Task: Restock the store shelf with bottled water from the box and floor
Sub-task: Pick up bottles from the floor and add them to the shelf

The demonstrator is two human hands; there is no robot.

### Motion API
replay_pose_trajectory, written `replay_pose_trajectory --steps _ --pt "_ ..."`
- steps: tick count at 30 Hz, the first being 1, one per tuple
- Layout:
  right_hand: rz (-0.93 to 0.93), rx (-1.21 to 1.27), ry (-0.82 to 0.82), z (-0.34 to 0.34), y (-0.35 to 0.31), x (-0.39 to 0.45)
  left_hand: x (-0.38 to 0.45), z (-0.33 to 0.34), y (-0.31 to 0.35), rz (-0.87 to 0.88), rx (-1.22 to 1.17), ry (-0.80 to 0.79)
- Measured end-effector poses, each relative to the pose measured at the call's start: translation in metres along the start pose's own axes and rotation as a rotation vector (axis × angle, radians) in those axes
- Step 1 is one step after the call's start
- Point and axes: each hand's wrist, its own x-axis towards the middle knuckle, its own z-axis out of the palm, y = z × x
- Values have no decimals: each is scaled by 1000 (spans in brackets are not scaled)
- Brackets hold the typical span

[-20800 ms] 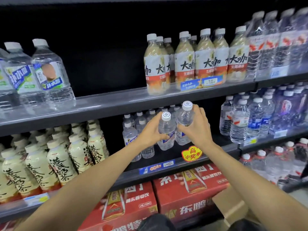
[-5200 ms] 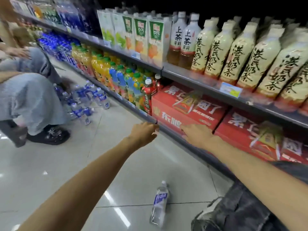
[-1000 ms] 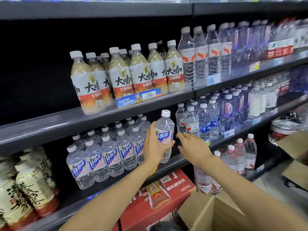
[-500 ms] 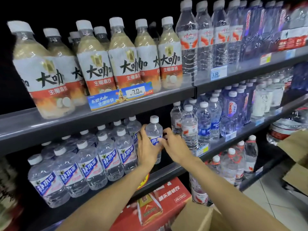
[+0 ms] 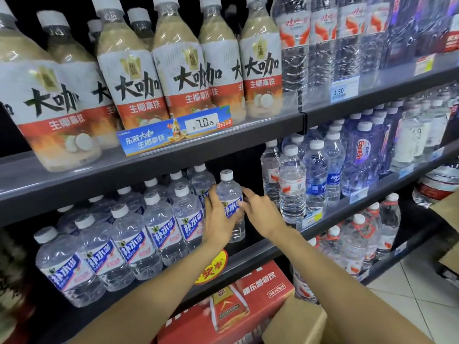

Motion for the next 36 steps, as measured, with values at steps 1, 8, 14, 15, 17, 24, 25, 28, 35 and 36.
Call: replay_pose_trajectory --steps 1,8,14,15,17,24,25,28,35,36 --pt "-5 7 -5 1 1 -1 0 -5 -1 22 19 -9" --pt "-4 -6 -7 6 -3 -14 13 -35 1 99 97 -65" --pt "25 -35 -22 13 -2 -23 24 -51 8 43 5 -168" --pt "28 -35 -17 15 -2 -23 27 -55 11 61 22 -185" --pt "37 -20 -1 18 -1 -21 33 -63 18 134 121 -193" --pt "38 29 -13 26 1 -11 44 -90 32 323 588 -169" --pt "27 31 -17 28 0 -9 45 -93 32 352 634 -144" --pt "4 32 -22 34 -7 -6 45 -101 28 392 751 -115" --pt "13 33 7 46 -15 -5 46 -112 19 399 812 -147" --pt "18 24 5 45 -16 -6 46 -112 19 397 817 -160"
